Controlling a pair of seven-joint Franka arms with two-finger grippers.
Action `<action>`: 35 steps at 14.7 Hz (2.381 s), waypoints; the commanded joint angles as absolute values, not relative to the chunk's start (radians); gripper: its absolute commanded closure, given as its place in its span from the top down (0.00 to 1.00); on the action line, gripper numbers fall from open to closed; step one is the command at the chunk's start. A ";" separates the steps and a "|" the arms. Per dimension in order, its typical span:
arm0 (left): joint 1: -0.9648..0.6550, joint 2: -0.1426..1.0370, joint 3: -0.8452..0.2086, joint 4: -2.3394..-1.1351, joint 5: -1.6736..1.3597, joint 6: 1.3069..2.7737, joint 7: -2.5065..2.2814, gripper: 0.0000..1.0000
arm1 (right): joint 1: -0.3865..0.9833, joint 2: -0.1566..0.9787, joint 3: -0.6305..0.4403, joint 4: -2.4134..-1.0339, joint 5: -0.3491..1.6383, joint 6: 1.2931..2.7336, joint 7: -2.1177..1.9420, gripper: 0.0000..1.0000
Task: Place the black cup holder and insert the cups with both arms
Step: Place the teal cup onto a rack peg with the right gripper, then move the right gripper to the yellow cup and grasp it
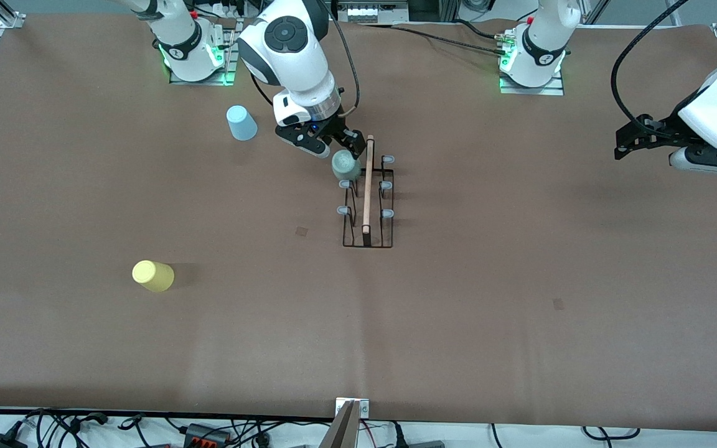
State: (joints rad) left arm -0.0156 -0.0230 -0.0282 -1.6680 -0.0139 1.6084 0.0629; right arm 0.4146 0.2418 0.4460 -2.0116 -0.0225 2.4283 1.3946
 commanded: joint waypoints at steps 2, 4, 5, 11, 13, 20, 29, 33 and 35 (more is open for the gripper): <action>-0.018 -0.023 -0.021 -1.658 -0.037 1.601 0.086 1.00 | 0.374 0.236 0.443 -1.964 -0.043 2.404 1.382 1.00; -0.018 -0.023 -0.021 -1.658 -0.037 1.601 0.086 1.00 | 0.330 0.213 0.443 -1.941 -0.038 2.334 1.304 1.00; -0.018 -0.023 -0.021 -1.658 -0.037 1.601 0.086 1.00 | 0.310 0.206 0.439 -1.924 -0.038 2.291 1.251 1.00; -0.018 -0.023 -0.021 -1.657 -0.035 1.601 0.086 1.00 | 0.115 0.193 0.362 -1.901 -0.038 2.189 0.814 1.00; -0.018 -0.023 -0.021 -1.657 -0.037 1.601 0.086 1.00 | 0.069 0.195 0.318 -1.905 -0.038 2.187 0.634 1.00; -0.018 -0.023 -0.021 -1.657 -0.035 1.601 0.084 1.00 | -0.026 0.261 0.106 -1.907 -0.038 2.209 0.155 1.00; -0.018 -0.023 -0.021 -1.658 -0.035 1.601 0.084 1.00 | -0.063 0.458 0.034 -1.905 -0.052 2.500 -0.012 1.00; -0.018 -0.023 -0.021 -1.657 -0.035 1.600 0.084 1.00 | -0.054 0.497 0.034 -1.901 -0.061 2.534 -0.026 1.00; -0.017 -0.023 -0.021 -1.658 -0.035 1.600 0.084 1.00 | -0.054 0.500 0.035 -1.901 -0.060 2.536 -0.037 1.00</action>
State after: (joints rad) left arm -0.0156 -0.0230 -0.0279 -1.6679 -0.0140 1.6082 0.0636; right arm -0.0556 0.4959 0.0341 -1.9096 -0.0493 2.5272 -0.0118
